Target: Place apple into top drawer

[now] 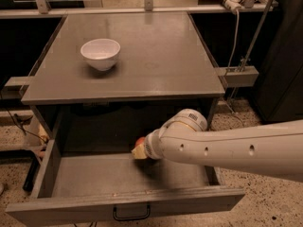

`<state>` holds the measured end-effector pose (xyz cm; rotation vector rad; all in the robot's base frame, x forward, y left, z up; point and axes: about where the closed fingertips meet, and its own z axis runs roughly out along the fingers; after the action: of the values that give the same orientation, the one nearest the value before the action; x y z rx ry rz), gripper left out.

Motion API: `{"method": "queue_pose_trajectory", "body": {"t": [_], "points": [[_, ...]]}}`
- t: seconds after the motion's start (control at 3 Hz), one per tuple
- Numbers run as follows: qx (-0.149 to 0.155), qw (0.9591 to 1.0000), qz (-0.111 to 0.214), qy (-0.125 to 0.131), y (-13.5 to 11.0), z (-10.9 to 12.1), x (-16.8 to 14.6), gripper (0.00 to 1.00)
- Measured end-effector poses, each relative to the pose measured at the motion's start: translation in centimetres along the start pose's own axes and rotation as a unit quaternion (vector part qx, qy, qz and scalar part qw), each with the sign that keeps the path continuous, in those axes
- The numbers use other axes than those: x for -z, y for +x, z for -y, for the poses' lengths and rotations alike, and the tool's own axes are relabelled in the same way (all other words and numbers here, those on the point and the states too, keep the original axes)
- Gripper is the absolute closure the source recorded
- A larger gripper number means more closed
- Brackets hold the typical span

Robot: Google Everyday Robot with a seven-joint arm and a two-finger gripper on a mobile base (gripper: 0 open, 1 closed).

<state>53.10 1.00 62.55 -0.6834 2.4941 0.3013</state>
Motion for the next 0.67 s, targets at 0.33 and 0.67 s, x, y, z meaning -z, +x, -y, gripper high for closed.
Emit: {"method": "queue_pose_trajectory", "body": {"t": [0.33,0.67], "points": [[0.0,1.0,0.0,0.0,0.0,0.0,0.0,0.38],[0.0,1.0,0.0,0.0,0.0,0.0,0.0,0.15]]}}
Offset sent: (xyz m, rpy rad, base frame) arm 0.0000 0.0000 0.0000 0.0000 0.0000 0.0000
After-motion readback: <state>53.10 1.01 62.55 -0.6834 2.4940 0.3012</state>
